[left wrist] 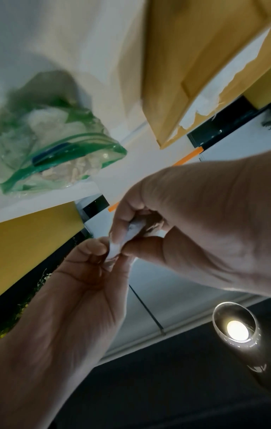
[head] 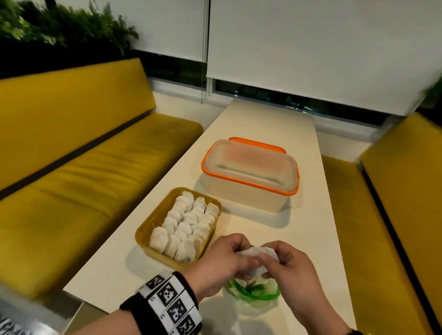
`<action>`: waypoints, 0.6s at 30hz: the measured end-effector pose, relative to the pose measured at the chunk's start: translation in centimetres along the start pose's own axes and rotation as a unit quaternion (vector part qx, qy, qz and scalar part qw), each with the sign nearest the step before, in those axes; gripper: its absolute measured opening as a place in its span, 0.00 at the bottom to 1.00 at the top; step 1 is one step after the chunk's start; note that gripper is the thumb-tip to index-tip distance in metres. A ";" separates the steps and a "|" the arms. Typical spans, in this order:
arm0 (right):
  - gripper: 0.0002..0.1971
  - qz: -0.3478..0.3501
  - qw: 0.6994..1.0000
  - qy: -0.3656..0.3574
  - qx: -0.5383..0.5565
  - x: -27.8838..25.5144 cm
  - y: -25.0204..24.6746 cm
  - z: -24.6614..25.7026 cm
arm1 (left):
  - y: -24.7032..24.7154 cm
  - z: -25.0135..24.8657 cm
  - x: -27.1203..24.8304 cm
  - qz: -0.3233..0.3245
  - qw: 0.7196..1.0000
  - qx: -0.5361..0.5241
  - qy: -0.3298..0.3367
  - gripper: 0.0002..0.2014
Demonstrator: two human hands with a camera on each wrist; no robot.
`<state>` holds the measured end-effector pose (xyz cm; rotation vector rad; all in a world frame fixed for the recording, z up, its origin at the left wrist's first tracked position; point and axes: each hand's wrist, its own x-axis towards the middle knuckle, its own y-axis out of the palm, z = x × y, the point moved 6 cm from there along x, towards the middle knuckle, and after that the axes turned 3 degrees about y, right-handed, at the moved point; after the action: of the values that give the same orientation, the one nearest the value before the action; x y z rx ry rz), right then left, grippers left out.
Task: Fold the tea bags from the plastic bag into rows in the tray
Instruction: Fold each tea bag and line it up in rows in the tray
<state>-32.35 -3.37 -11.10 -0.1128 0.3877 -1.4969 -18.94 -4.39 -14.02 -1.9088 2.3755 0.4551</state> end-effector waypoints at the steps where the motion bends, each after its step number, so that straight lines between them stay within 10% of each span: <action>1: 0.06 0.006 1.000 0.001 -0.012 0.2 0.5 0.1 | -0.4 0.0 -0.3 0.007 1.000 0.003 -0.005 0.11; 6: 0.10 0.077 0.997 0.023 -0.020 1.0 4.0 1.6 | -4.7 -0.5 -2.1 0.009 0.999 -0.019 -0.046 0.05; 11: 0.06 0.052 0.988 -0.060 -0.134 3.1 8.4 5.7 | -13.3 -2.4 -3.0 -0.133 0.987 -0.093 -0.010 0.08; 18: 0.10 0.174 0.908 -0.090 -0.371 7.4 18.4 6.9 | -22.6 -4.7 -3.3 -0.242 0.960 -0.128 0.052 0.02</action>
<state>-12.53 -10.29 -11.74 -0.7416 0.7703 -0.9119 4.24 -6.81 -13.09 -2.5809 1.8656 0.6552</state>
